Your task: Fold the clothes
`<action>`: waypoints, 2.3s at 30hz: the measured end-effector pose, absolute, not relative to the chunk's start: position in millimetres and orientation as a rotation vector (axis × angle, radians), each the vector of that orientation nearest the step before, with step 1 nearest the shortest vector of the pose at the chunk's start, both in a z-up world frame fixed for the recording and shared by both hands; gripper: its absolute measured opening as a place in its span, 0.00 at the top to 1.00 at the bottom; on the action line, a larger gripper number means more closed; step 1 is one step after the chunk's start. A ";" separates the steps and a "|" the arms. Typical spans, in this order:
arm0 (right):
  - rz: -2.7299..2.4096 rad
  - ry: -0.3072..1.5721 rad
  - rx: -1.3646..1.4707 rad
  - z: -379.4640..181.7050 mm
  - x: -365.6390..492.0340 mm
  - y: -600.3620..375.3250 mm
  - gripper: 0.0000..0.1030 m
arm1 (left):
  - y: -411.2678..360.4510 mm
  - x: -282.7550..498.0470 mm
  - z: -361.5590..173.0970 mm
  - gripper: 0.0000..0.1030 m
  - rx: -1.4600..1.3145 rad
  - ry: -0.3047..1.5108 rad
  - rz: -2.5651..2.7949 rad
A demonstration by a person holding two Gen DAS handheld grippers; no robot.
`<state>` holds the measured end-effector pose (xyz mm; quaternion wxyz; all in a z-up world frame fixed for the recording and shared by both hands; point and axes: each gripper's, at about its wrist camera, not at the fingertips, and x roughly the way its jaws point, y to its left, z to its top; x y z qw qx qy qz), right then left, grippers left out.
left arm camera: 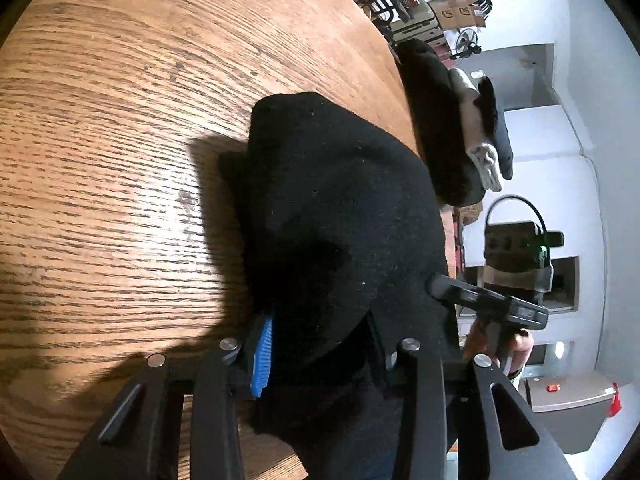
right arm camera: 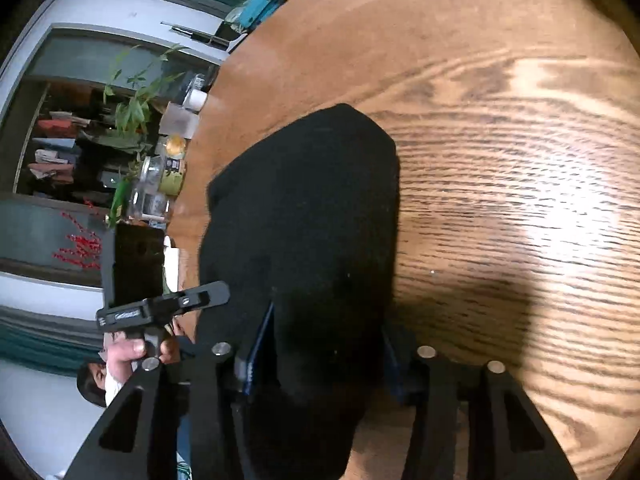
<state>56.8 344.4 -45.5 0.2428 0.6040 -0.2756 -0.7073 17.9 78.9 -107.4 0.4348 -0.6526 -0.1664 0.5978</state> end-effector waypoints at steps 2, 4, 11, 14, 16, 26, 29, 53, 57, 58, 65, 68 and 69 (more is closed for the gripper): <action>-1.954 -0.769 1.665 -36.2 66.2 355.7 0.29 | 76.8 17.7 -107.7 0.60 -1.620 -0.413 1.490; -1.981 -0.739 1.662 -29.3 79.4 362.4 0.29 | 76.9 17.4 -108.1 0.60 -1.615 -0.402 1.492; -2.136 -0.426 1.746 -32.6 90.6 338.0 0.21 | 78.9 16.5 -109.0 0.60 -1.607 -0.386 1.500; -2.154 -0.387 1.786 -31.7 86.3 335.2 0.14 | 79.1 17.4 -107.9 0.60 -1.601 -0.375 1.509; -2.124 -0.432 1.789 -20.8 89.8 341.6 0.35 | 79.3 17.9 -107.1 0.59 -1.598 -0.368 1.515; -2.155 -0.099 1.957 -24.5 97.5 320.1 0.22 | 83.1 21.4 -102.2 0.57 -1.571 -0.307 1.549; -2.143 -0.104 1.959 -1.7 95.1 322.5 0.49 | 83.4 23.6 -100.9 0.56 -1.551 -0.295 1.563; -2.148 0.265 2.095 33.5 13.3 263.0 0.75 | 69.1 61.8 -61.9 0.38 -1.483 -0.205 1.538; -2.096 0.380 2.150 -2.2 7.1 235.7 0.95 | 71.4 68.0 -67.5 0.36 -1.503 -0.158 1.524; -2.102 0.457 2.159 -10.1 8.6 229.2 0.95 | 72.2 68.7 -69.4 0.34 -1.511 -0.151 1.520; -2.186 0.273 2.055 47.5 4.3 229.4 0.58 | 65.2 65.1 -66.0 0.34 -1.499 -0.168 1.554; -2.201 0.139 1.958 72.7 22.3 236.0 0.58 | 58.6 58.0 -62.6 0.34 -1.478 -0.218 1.579; -2.195 0.103 1.933 77.7 29.7 237.0 0.58 | 57.6 56.5 -63.5 0.34 -1.478 -0.232 1.581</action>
